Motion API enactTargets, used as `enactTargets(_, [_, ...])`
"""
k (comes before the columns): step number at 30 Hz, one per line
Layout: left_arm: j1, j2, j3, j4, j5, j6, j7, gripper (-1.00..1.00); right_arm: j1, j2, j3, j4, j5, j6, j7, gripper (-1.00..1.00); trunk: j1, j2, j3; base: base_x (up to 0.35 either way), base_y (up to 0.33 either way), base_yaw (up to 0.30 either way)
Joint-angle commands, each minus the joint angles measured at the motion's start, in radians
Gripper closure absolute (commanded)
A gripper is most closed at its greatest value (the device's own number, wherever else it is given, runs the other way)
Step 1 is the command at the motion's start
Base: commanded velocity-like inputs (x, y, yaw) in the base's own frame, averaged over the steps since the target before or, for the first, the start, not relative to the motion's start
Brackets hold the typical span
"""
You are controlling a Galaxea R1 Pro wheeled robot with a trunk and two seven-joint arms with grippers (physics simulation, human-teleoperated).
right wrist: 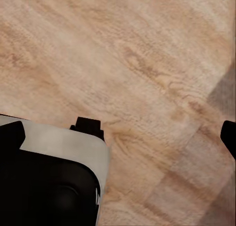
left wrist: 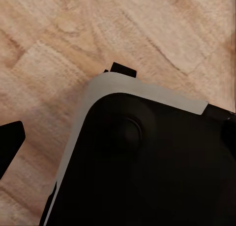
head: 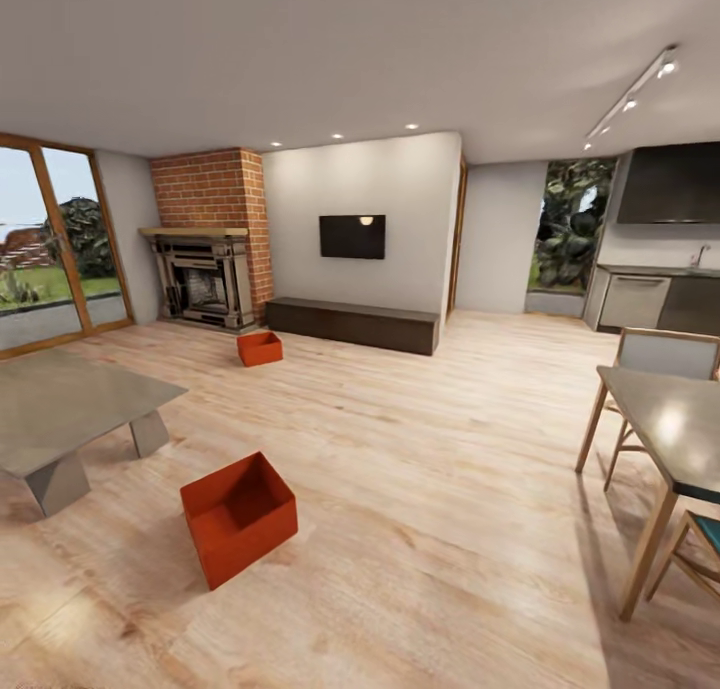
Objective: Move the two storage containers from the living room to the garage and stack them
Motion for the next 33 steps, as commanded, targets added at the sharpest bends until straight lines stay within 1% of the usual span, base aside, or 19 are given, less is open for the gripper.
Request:
enactTargets(1, [0.0,0.0,-0.001,-0.001,0.004,-0.002,0.001,-1.0,-0.001,0.0,0.009,0.003,-0.01,-0.006,0.0,-1.0,0.0,-0.001,-0.001,0.263,-0.177,0.273])
enactTargets(33, [0.0,0.0,-0.001,-0.001,0.006,-0.002,0.001,-1.0,-0.001,0.0,0.009,0.003,-0.01,-0.006,0.0,-1.0,0.0,-0.001,-0.001,0.264,-0.177,0.273])
